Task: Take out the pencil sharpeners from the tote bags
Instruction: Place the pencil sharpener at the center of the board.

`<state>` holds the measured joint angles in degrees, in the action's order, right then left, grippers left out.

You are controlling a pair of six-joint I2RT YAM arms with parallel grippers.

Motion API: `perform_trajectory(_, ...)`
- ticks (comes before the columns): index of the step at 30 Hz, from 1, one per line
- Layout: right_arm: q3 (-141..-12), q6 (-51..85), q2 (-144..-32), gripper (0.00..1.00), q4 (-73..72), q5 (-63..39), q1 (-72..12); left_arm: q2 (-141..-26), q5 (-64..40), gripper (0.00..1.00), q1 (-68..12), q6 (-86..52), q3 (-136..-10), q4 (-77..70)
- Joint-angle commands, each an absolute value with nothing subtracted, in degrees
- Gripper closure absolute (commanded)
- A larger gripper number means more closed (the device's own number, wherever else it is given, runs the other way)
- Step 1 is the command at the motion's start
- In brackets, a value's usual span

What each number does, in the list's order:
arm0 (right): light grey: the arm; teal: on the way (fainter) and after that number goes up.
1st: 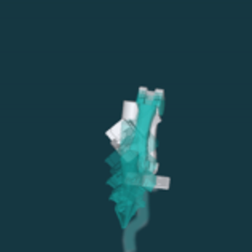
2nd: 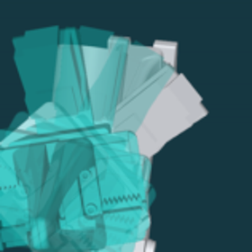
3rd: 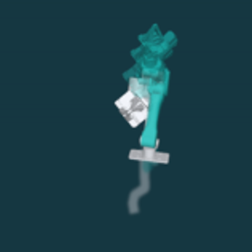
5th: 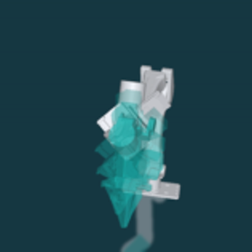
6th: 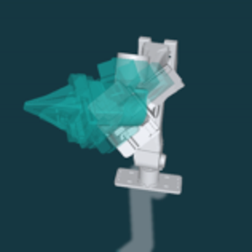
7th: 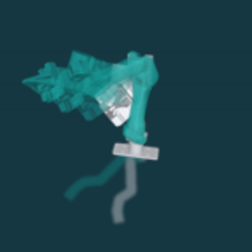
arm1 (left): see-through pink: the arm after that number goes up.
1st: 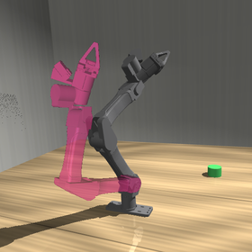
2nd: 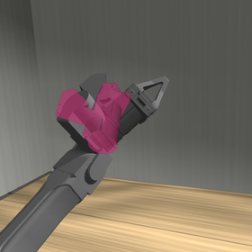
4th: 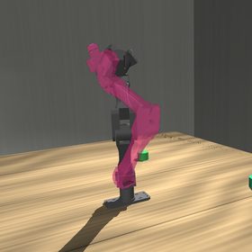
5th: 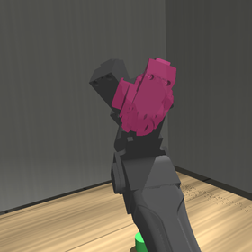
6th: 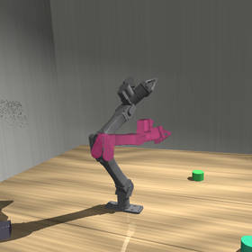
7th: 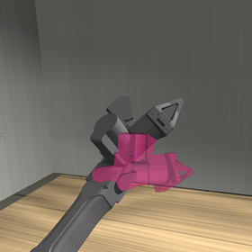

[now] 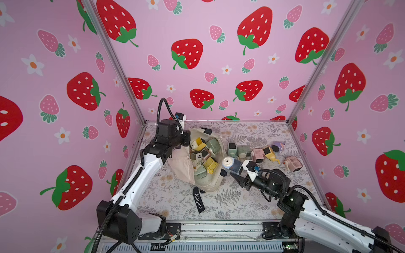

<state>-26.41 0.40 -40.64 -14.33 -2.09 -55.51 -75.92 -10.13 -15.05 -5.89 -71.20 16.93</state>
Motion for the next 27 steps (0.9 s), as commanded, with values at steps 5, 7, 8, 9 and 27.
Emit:
perform_trajectory(5, -21.28, 2.53, -35.08, 0.44, -15.39, 11.01, -55.81, -76.37, -11.84, 1.0, -15.21, -5.62, -74.38, 14.77)
perform_trajectory(7, -21.5, 2.63, -36.93, 0.43, -15.02, 14.14, -55.81, -76.46, -12.01, 1.0, -15.14, -5.71, -74.44, 14.77)
perform_trajectory(8, -21.62, 2.81, -38.31, 0.43, -15.15, 15.71, -55.81, -76.42, -11.96, 1.0, -15.2, -5.66, -74.52, 14.77)
perform_trajectory(9, -21.62, 3.01, -39.72, 0.43, -15.65, 16.99, -55.81, -76.46, -11.91, 1.0, -15.18, -5.69, -74.48, 14.87)
perform_trajectory(27, -29.88, 9.39, -80.49, 0.44, -35.26, 15.14, -46.44, -76.59, -11.92, 1.0, -15.28, -5.62, -74.61, 14.94)
